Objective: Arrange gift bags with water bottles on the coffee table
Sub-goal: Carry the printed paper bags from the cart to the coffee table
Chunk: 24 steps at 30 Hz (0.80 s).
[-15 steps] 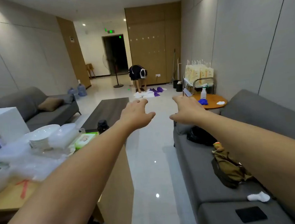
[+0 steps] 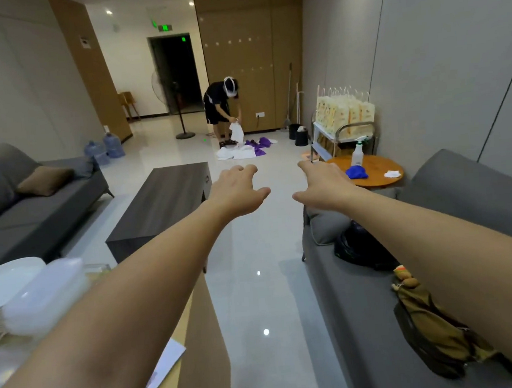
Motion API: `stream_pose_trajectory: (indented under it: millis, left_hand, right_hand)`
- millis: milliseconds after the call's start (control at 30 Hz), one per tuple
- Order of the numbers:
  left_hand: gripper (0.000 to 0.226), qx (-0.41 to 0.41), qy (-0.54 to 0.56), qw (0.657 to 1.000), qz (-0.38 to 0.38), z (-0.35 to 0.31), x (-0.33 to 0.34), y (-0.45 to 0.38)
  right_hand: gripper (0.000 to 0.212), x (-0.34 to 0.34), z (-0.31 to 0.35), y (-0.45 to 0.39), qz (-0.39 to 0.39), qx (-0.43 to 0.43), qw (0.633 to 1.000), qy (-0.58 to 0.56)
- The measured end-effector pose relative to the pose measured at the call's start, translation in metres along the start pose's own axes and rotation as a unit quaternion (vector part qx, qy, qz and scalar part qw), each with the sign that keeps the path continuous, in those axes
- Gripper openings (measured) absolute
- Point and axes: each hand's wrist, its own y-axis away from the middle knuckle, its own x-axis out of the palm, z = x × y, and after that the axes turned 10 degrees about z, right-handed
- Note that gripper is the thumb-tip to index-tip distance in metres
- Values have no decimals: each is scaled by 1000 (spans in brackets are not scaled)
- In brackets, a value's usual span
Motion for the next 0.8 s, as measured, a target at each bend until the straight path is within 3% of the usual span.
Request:
stream_pose_trajectory:
  millis: [500, 667, 800]
  left_hand:
    - [63, -29, -31, 999, 29, 91, 50, -298]
    - [62, -55, -36, 997, 39, 112, 26, -438]
    - [61, -58, -10, 998, 1, 128, 4, -531]
  right_hand:
    - [69, 55, -38, -333, 22, -12, 1000, -8]
    - [66, 29, -62, -475, 37, -19, 999, -24]
    - [64, 1, -71, -570, 24, -21, 999, -27]
